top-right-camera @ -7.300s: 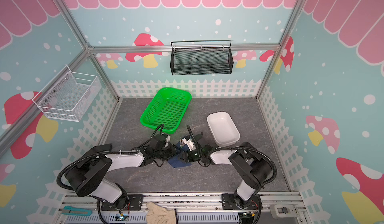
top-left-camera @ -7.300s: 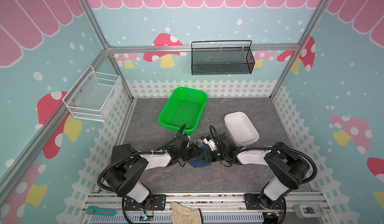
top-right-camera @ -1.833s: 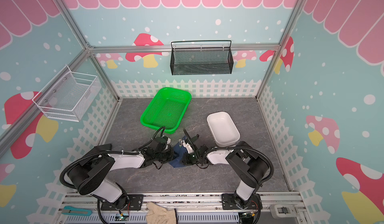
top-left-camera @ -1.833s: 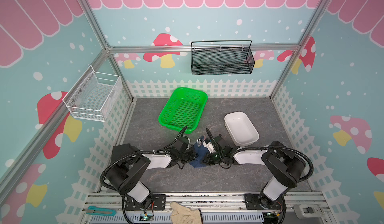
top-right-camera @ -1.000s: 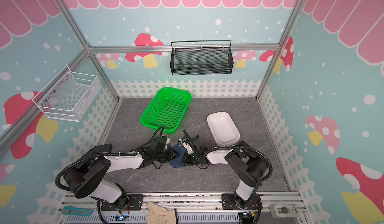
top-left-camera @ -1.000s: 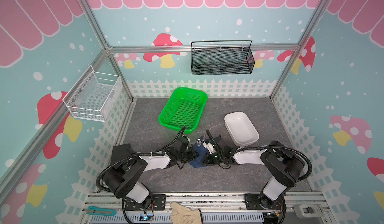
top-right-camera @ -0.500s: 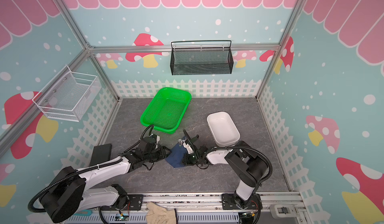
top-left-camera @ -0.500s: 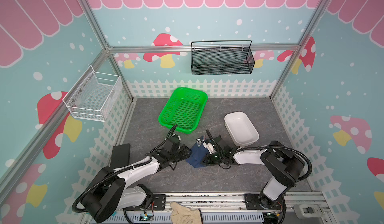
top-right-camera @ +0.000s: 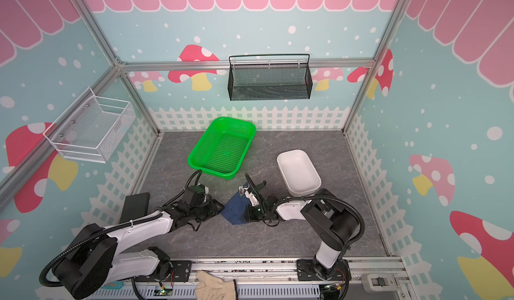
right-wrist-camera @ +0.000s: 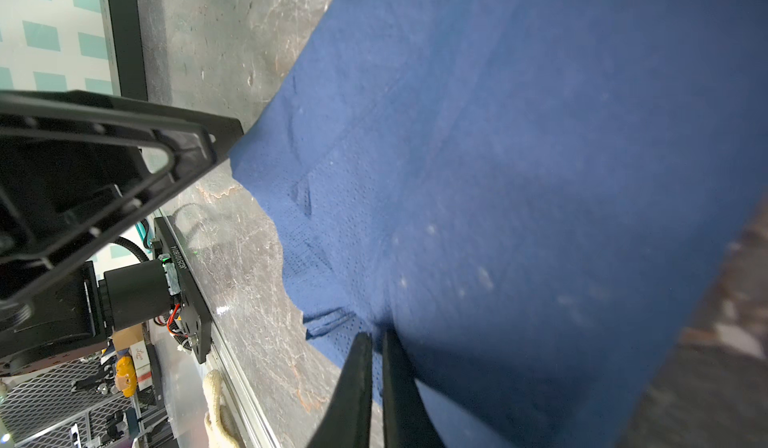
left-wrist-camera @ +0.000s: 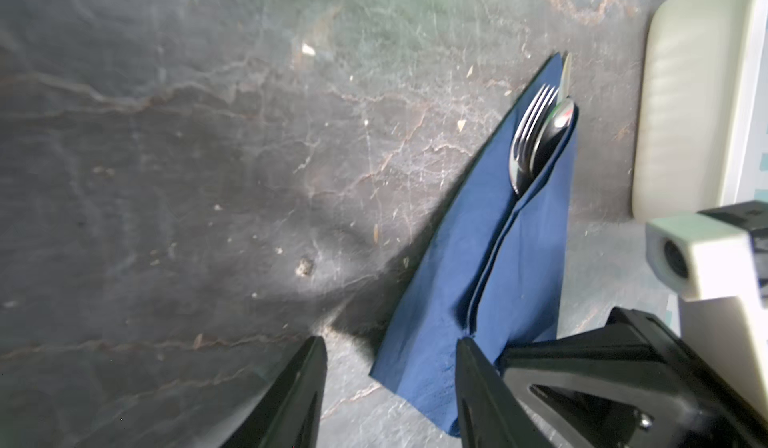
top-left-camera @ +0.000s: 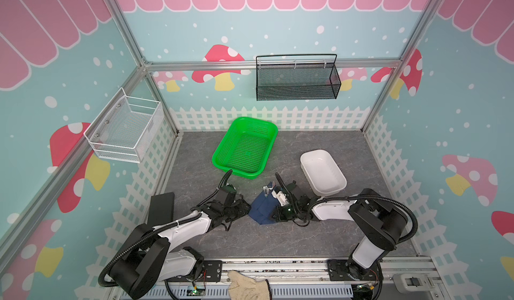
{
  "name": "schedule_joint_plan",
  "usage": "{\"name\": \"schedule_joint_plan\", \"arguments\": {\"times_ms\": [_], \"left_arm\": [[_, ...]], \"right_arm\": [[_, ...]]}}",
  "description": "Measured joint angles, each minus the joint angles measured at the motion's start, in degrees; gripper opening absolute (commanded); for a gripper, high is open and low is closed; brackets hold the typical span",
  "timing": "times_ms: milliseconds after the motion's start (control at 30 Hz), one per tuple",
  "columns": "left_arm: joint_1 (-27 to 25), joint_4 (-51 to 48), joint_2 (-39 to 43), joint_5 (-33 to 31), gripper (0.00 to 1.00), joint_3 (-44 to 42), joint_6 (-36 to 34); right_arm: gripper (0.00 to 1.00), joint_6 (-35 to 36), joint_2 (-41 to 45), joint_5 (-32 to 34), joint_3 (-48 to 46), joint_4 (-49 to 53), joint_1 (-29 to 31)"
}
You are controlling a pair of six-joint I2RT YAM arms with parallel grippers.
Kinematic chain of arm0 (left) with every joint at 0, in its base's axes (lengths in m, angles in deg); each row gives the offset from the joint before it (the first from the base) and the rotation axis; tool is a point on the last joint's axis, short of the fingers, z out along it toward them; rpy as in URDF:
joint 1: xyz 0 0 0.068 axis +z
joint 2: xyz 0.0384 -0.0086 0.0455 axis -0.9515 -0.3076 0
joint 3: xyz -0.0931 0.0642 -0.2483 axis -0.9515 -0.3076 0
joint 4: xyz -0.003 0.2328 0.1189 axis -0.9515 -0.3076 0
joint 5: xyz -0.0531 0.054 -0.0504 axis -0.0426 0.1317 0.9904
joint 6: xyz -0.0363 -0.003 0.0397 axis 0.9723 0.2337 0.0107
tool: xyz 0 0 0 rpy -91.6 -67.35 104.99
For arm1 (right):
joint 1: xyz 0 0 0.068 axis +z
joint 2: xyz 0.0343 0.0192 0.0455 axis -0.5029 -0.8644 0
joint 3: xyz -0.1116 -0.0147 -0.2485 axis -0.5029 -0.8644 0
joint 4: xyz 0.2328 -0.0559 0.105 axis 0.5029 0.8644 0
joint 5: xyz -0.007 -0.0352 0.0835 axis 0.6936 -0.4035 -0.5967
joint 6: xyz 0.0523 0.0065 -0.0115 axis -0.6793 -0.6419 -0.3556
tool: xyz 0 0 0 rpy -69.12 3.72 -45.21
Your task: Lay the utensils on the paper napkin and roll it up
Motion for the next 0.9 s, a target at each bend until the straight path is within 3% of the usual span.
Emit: {"name": "schedule_joint_plan", "arguments": {"times_ms": [567,900], "left_arm": [[0.02,10.64,-5.44,4.79,0.28,-1.70,3.04],[0.02,10.29,-5.14,5.09,0.04,-1.99,3.91]], "right_arm": [[0.11,0.00,-0.04,0.02,0.00,0.09,0.00],[0.11,0.00,-0.09,0.00,0.00,0.07,0.00]]}}
